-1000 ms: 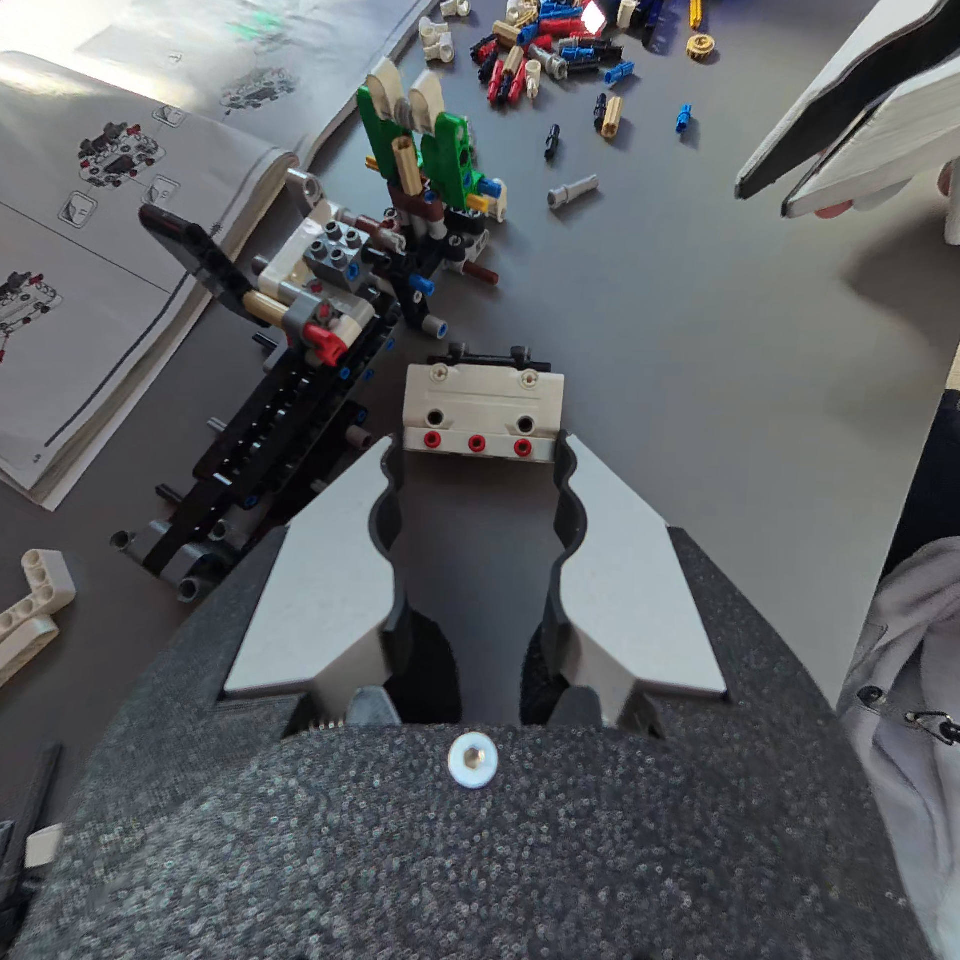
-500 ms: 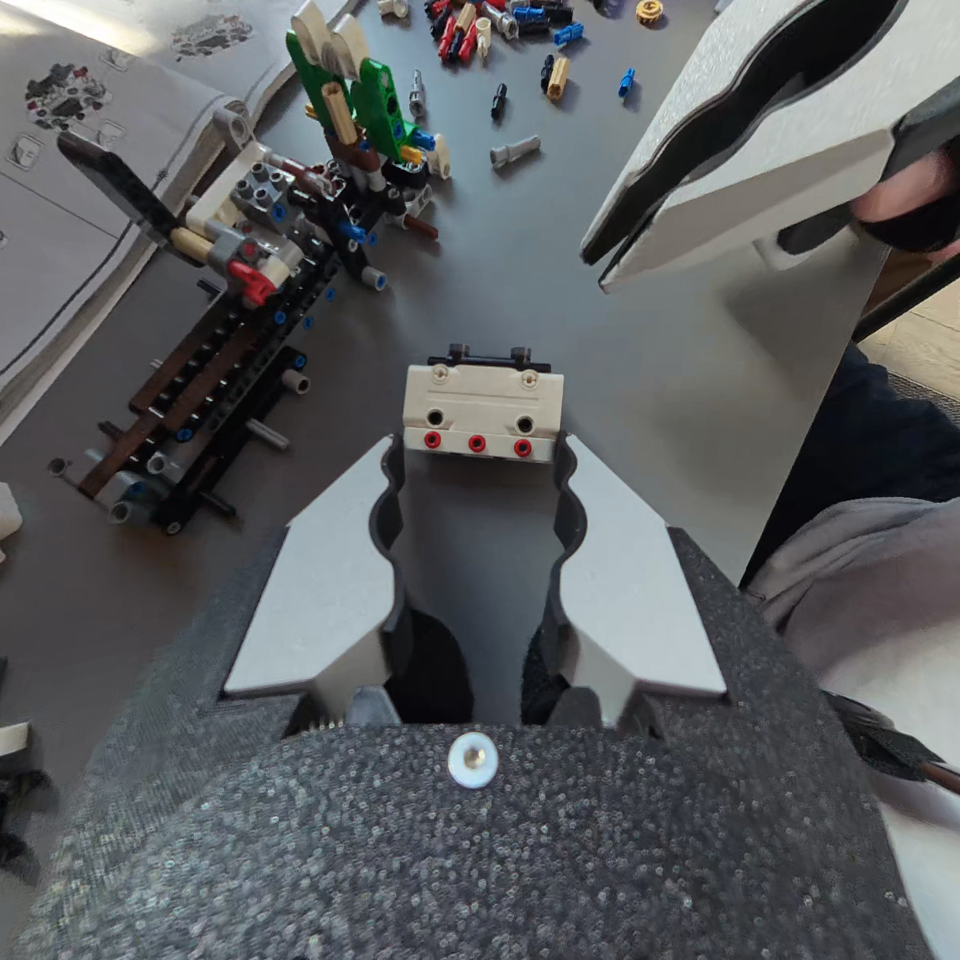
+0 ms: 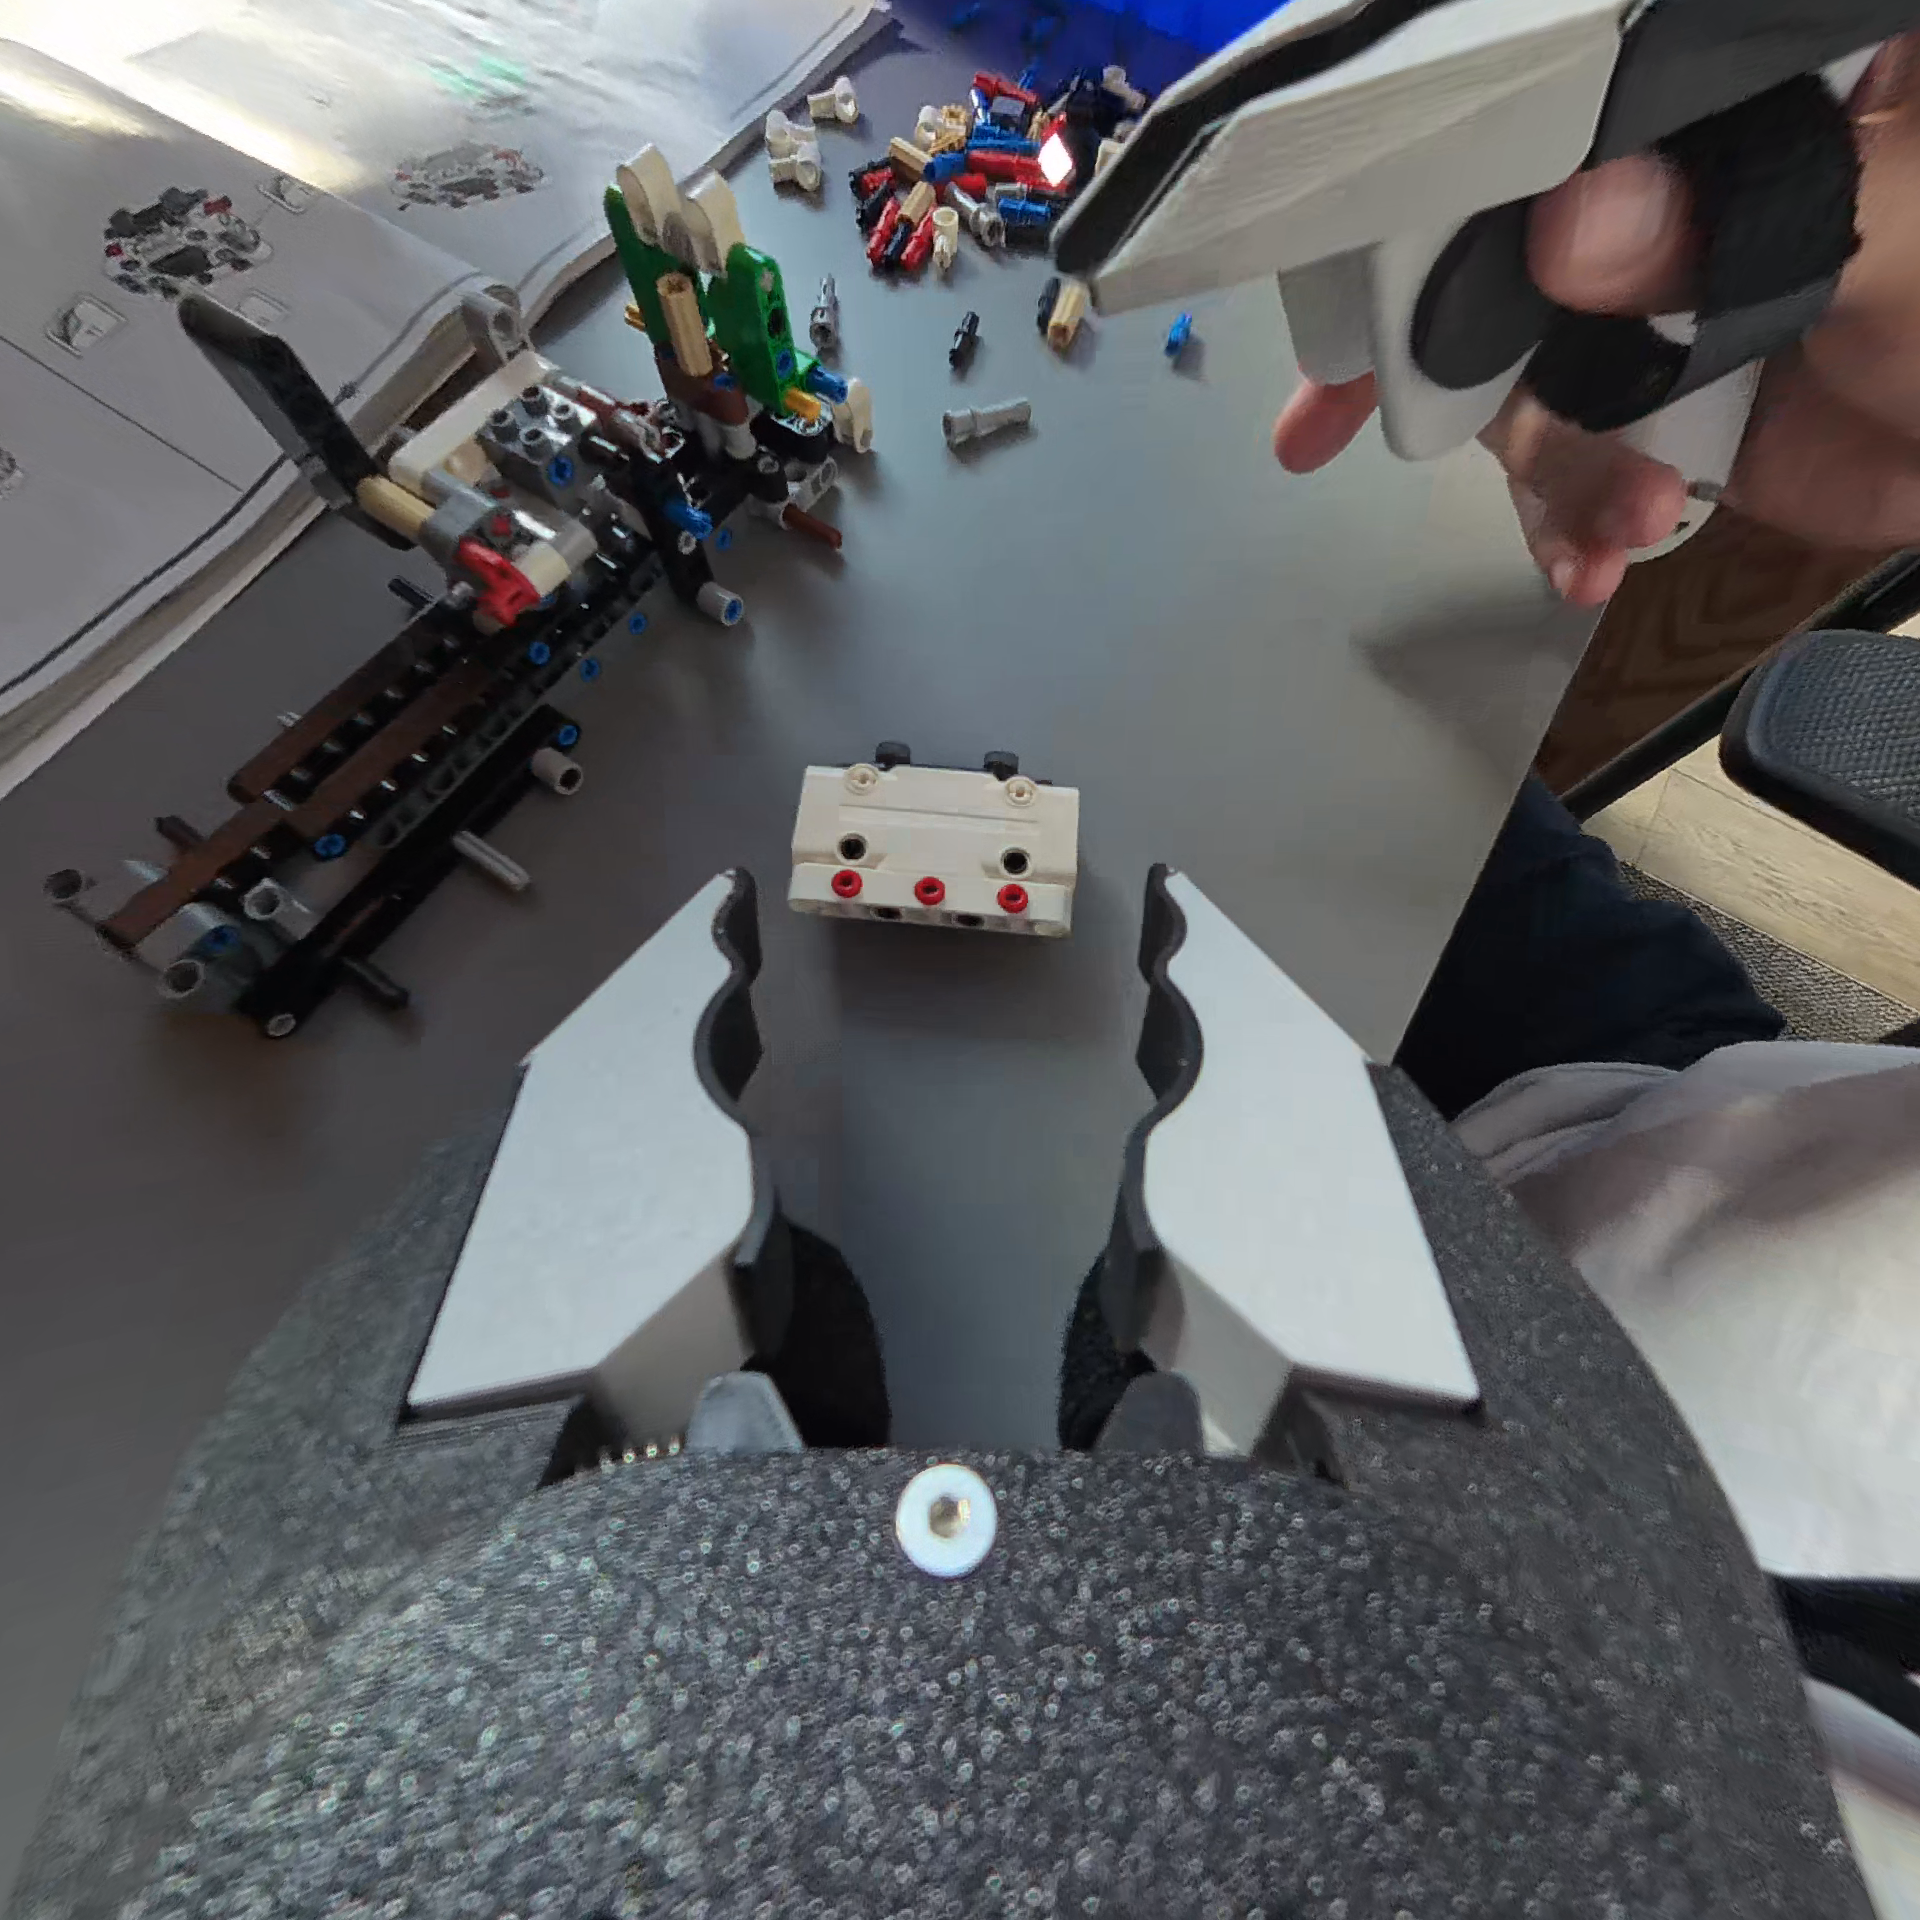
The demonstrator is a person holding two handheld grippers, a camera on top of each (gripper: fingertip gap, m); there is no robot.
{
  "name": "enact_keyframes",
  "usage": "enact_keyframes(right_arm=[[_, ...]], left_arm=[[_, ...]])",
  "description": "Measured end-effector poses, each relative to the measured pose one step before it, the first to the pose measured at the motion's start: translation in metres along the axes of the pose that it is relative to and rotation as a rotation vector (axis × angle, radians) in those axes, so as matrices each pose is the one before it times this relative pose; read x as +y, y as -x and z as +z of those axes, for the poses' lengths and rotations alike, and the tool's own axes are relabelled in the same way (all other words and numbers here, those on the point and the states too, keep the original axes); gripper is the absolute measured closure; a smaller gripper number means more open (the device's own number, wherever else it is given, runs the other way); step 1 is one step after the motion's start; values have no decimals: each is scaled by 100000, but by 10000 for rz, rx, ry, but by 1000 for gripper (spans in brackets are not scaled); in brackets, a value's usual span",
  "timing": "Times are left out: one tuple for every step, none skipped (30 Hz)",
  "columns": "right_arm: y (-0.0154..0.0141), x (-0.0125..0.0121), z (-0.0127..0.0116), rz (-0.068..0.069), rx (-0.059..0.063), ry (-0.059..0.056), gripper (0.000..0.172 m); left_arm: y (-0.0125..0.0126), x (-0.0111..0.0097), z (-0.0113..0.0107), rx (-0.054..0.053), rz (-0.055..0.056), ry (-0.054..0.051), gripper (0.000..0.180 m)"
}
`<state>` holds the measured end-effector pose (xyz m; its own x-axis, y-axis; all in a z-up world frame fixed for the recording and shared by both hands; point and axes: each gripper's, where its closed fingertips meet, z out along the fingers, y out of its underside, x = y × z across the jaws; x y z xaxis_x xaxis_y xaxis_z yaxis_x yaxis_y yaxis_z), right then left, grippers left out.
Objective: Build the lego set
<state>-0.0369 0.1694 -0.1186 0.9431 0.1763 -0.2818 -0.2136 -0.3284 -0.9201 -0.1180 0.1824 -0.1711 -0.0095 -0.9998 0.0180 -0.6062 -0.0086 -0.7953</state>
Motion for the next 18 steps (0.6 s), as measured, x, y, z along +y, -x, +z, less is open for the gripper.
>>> enact_keyframes(right_arm=[[-452, -356, -362, 2, 197, -195, 149], [-565, -263, -272, -43, 291, -131, 143], [-506, -143, -183, -85, 304, -36, 137], [-225, -115, -120, -199, 113, -21, 139], [-295, 3, -9, -203, 141, 21, 142], [-437, 100, 83, -200, 217, 62, 146], [-586, 25, 139, -214, 317, 8, 147], [-501, -45, 188, -247, 264, -42, 148], [-517, -80, 201, -209, 265, -38, 150], [-561, -196, 223, -153, 267, -81, 150], [-463, -246, 244, -116, 168, -118, 151], [-418, -211, 272, -26, 117, -101, 151], [-471, -211, 252, 37, 138, -97, 151], [-430, -284, 252, 55, 90, -148, 151], [-349, -261, 255, 68, 33, -130, 152], [-336, -126, 277, 59, 28, -59, 152], [-314, 33, 309, 29, 13, 16, 152], [-252, 46, 216, 76, 14, 58, 152]], left_arm=[[178, -275, -569, 119, 27, -307, 109], [324, -267, -648, 133, -6, -320, 109], [464, -249, -698, 176, -61, -337, 111], [687, -272, -701, 122, -89, -363, 115], [979, -257, -641, 8, -99, -344, 118], [1093, -197, -527, -50, -84, -274, 119], [1053, -232, -355, -31, -52, -237, 119], [934, -337, -213, 13, -29, -272, 122], [818, -417, -62, 31, 8, -292, 125], [658, -495, 20, 41, 59, -273, 130], [622, -564, 107, -27, 127, -279, 134], [548, -504, 176, -46, 189, -257, 138], [466, -352, 252, -47, 153, -174, 139], [323, -124, 285, 27, 97, -29, 141], [180, -6, 274, 98, 43, 38, 145], [263, 104, 251, 35, -41, 101, 149], [319, 177, 247, -1, -108, 158, 150], [346, 166, 216, -55, -142, 139, 149]])
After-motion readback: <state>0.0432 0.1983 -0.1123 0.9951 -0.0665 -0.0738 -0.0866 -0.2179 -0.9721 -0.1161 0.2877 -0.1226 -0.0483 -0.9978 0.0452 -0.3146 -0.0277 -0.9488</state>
